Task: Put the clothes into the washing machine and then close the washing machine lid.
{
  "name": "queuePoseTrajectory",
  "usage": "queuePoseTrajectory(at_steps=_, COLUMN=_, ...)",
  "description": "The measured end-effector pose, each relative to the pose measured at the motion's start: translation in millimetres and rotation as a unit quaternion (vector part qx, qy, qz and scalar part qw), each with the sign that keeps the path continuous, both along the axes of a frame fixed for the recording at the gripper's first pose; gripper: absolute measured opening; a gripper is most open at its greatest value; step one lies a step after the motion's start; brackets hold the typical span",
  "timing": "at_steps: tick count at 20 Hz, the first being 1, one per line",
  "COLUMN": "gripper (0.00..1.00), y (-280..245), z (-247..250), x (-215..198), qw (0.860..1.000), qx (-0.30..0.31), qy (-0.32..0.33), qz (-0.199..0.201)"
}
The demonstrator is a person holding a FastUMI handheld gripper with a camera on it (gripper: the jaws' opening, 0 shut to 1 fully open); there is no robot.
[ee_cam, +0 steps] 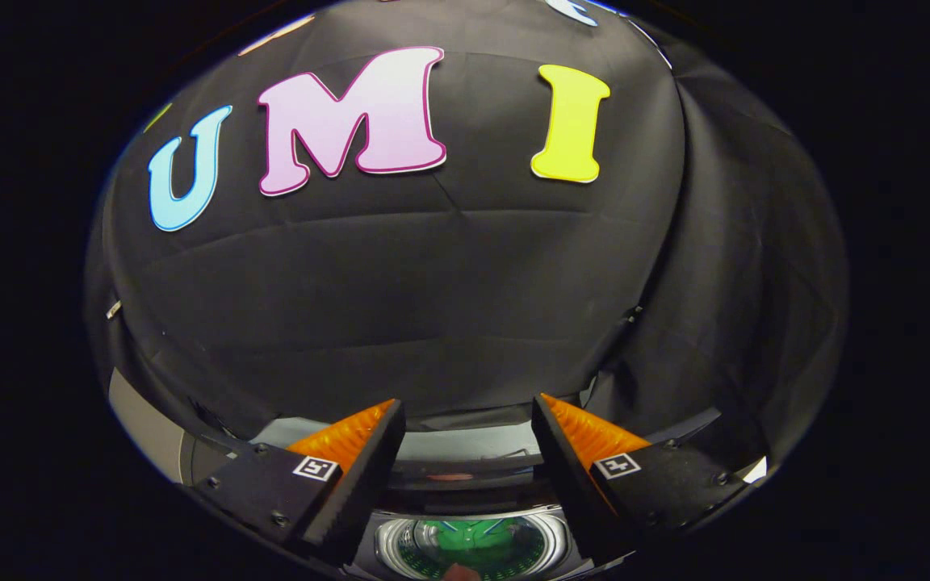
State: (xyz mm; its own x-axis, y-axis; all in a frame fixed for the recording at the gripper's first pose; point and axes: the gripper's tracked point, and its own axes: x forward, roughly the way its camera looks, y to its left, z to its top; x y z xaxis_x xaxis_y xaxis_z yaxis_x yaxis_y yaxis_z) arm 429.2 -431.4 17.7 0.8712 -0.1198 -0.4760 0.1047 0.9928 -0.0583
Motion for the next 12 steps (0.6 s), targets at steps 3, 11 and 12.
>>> queuePoseTrajectory(at_steps=3, gripper=0.99, y=0, z=-1, x=-3, qw=1.0, qx=-0.006, qy=-0.001, qz=-0.009)
queuePoseTrajectory(at_steps=11, gripper=0.99, y=1, z=-2, x=-37, qw=1.0, qx=-0.003, qy=-0.002, qz=-0.002)
queuePoseTrajectory(at_steps=12, gripper=0.99, y=1, z=-2, x=-40, qw=1.0, qx=-0.002, qy=-0.002, qz=-0.003)
